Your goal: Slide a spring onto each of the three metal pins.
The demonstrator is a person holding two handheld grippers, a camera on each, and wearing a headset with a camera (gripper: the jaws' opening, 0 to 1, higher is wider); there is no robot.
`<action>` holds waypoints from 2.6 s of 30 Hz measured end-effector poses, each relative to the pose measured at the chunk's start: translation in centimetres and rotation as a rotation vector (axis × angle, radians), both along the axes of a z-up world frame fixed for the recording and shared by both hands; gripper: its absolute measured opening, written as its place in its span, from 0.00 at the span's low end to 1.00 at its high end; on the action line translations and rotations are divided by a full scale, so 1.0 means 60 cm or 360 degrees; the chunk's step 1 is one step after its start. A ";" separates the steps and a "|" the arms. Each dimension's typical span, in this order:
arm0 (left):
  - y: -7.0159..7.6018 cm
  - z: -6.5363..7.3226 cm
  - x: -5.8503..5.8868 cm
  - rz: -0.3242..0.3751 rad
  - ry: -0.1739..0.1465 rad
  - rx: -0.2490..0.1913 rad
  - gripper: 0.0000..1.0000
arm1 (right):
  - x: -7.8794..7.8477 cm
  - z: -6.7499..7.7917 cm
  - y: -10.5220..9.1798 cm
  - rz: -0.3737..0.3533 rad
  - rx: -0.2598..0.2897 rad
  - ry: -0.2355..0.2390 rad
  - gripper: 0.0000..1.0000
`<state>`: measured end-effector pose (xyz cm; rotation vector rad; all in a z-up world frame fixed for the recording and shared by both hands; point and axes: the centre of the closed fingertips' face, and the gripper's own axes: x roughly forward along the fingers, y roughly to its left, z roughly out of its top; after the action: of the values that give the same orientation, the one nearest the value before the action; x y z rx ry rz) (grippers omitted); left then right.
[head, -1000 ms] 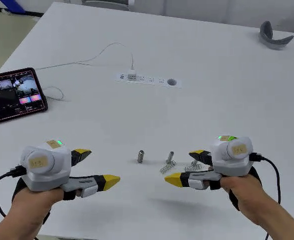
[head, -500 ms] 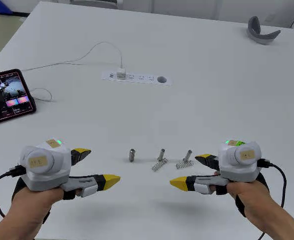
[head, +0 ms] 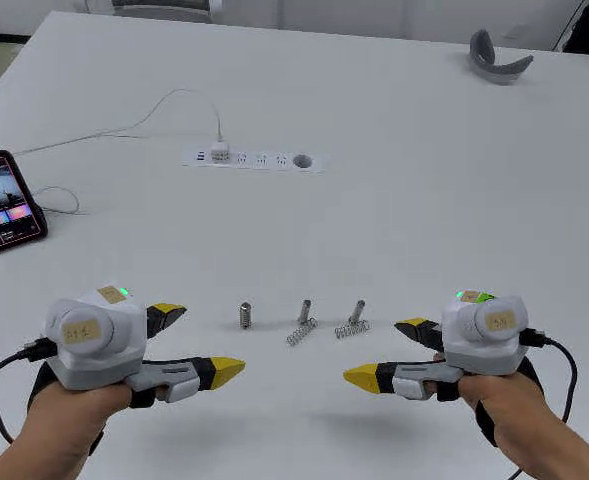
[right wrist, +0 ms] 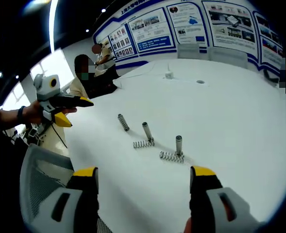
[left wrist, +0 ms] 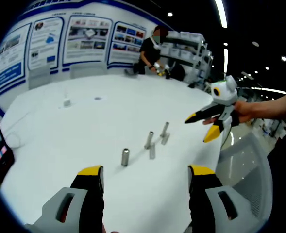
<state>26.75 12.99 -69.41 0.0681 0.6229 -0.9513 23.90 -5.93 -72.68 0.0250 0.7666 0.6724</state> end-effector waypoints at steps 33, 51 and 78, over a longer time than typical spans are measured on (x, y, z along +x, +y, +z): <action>-0.105 -0.020 -0.003 -0.0138 0.0004 0.0037 0.66 | -0.046 -0.007 -0.052 -0.0095 0.0036 0.0049 0.80; -0.149 -0.067 0.011 -0.0174 0.0036 0.0122 0.61 | -0.046 -0.005 -0.070 -0.0112 0.0050 0.0049 0.80; -0.181 -0.167 0.041 -0.0054 0.0135 0.0245 0.26 | -0.057 -0.005 -0.074 -0.0082 0.0042 0.0071 0.79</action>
<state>29.23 2.13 -79.43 0.1768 0.7749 -0.9412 20.49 -10.39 -72.98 0.0839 0.7972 0.6344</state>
